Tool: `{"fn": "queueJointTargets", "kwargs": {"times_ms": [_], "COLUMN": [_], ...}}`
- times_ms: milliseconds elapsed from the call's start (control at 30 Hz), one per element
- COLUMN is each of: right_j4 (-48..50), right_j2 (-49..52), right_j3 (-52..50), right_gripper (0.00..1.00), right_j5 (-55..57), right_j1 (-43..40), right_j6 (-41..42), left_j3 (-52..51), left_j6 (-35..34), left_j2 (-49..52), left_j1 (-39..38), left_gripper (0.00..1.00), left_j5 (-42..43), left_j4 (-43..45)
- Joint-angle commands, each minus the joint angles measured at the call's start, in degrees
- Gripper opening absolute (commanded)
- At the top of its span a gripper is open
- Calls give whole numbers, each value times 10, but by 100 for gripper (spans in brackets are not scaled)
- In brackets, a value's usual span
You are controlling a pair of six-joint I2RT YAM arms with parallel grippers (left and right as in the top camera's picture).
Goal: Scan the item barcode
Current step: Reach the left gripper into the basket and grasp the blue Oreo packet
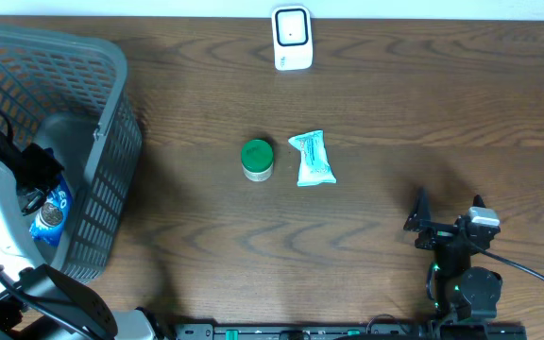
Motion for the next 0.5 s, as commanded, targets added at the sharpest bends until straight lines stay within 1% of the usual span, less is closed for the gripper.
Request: {"fn": "queueJointTargets", "kwargs": {"times_ms": [0, 133, 233, 333, 467], "right_j4": [-2, -2, -2, -2, -2], "right_j2": [-3, -3, -3, -3, -3], "right_j3": [-1, -1, -1, -1, -1], "right_gripper": [99, 99, 99, 99, 99], "right_j5": [5, 5, 5, 5, 5], "right_j1": [3, 3, 3, 3, 3], "right_j6": [6, 6, 6, 6, 6], "left_j3": [8, 31, 74, 120, 145], "left_j6": [-6, -6, -6, -7, -17], "left_j2": [-8, -31, -68, -122, -189], "left_j1": [2, 2, 2, 1, -8], "left_gripper": [7, 7, 7, 7, 7], "left_j5": [15, 41, 67, 137, 231], "left_j4": [7, 13, 12, 14, 41]}}
